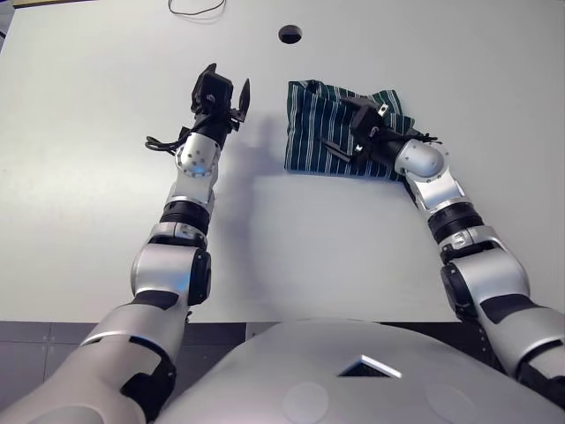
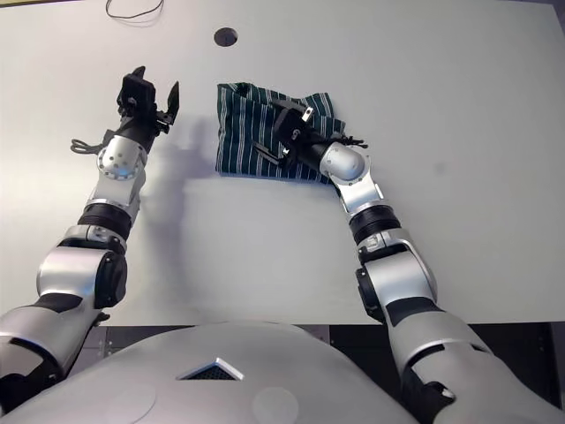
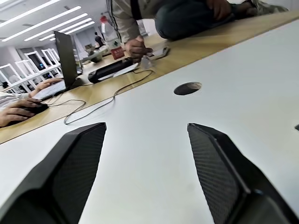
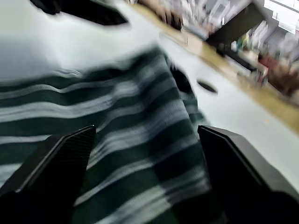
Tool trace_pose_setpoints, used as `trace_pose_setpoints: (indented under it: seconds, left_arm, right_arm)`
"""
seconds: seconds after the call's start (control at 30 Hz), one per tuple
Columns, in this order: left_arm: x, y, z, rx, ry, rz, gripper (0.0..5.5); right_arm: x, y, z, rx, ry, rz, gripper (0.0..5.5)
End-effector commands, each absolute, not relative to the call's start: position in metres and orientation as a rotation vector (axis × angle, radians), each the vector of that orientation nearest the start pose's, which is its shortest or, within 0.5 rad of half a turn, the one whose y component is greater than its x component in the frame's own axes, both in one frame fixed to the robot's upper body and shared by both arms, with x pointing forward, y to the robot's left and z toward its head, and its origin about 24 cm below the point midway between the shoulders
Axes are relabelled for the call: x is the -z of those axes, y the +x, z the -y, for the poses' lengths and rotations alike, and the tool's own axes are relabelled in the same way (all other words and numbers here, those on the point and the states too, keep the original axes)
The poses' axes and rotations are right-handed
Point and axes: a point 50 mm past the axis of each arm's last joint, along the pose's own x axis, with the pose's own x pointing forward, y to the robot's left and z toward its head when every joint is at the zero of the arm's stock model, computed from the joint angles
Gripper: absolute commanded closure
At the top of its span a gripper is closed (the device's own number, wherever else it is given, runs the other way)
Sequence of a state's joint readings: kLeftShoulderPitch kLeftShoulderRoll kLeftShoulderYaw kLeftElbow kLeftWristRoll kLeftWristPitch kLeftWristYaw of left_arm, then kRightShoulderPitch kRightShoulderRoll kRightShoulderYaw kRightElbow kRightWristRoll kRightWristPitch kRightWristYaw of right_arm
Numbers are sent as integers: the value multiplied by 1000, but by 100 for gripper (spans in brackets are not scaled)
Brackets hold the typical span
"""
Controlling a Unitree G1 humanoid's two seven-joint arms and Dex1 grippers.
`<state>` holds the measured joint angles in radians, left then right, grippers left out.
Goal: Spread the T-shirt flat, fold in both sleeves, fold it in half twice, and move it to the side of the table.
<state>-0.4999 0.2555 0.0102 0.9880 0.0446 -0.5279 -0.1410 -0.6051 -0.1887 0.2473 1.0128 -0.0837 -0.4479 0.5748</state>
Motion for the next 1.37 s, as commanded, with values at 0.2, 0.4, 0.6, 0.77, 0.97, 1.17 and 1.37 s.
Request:
trace_pose_setpoints:
  seconds: [0.2, 0.4, 0.6, 0.77, 0.97, 1.17, 1.37]
  left_arm:
    - [-48, 296, -211, 53, 118, 197, 226]
    - [-49, 288, -190, 35, -17, 227, 226]
    - [-42, 283, -178, 8, -72, 228, 226]
    - [-39, 278, -176, -74, -89, 253, 226]
    - [-48, 266, -158, -79, -144, 348, 226]
    - [-42, 261, -129, -72, -61, 365, 226]
    - [-35, 262, -129, -91, 37, 372, 226]
  right_arm:
    - [9, 346, 158, -276, -155, -500, 144]
    - [-19, 354, 245, 449, 42, -507, 144]
    - [-24, 335, 295, 778, 189, -483, 144]
    - [-44, 331, 323, 832, 194, -316, 144]
    - [-103, 334, 219, 236, -126, 392, 144]
    - [-55, 278, 129, -78, -229, 359, 144]
    - [-40, 273, 138, 2, -225, 310, 144]
